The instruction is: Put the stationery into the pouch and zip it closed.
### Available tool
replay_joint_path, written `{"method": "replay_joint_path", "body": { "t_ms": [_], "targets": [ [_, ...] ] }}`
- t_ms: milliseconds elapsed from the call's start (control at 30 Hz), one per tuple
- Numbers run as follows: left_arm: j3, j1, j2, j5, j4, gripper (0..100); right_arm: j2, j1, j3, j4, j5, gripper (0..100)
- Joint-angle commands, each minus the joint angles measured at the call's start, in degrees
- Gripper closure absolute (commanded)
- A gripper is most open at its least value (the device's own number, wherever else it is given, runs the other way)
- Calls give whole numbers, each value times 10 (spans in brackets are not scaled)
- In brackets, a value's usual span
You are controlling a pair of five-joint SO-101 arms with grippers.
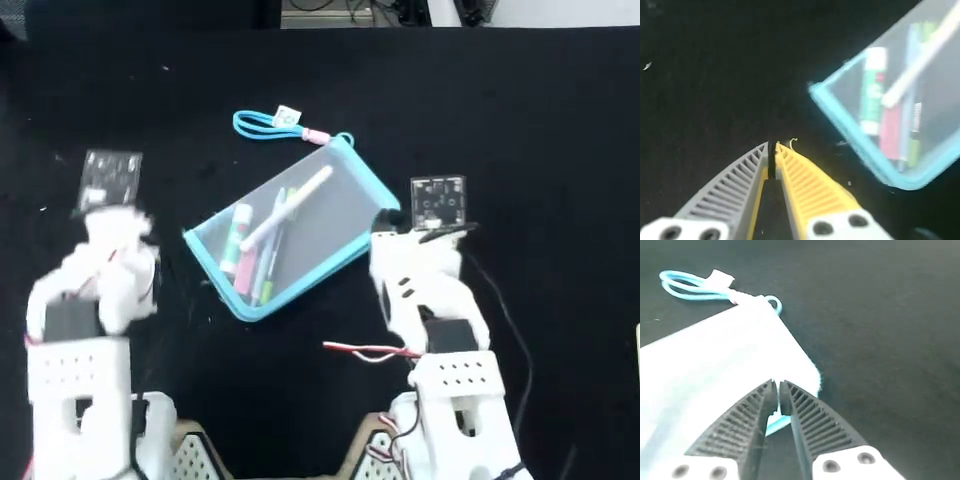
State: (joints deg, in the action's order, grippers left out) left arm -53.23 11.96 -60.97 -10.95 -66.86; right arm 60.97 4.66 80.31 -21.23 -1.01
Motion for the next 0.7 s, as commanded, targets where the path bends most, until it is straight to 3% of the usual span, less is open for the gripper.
{"method": "replay_joint_path", "body": {
  "t_ms": [0, 267, 433, 667],
  "targets": [
    [-121, 41, -158, 0, 25, 967, 10, 14, -34, -55, 1, 987],
    [-269, 48, -358, 0, 22, 967, 11, 5, -66, -242, -4, 987],
    [-330, 45, -440, 1, -11, 967, 11, -35, -44, -254, -19, 987],
    [-399, 45, -433, 4, -14, 967, 11, -35, 20, -251, -23, 987]
  ]
}}
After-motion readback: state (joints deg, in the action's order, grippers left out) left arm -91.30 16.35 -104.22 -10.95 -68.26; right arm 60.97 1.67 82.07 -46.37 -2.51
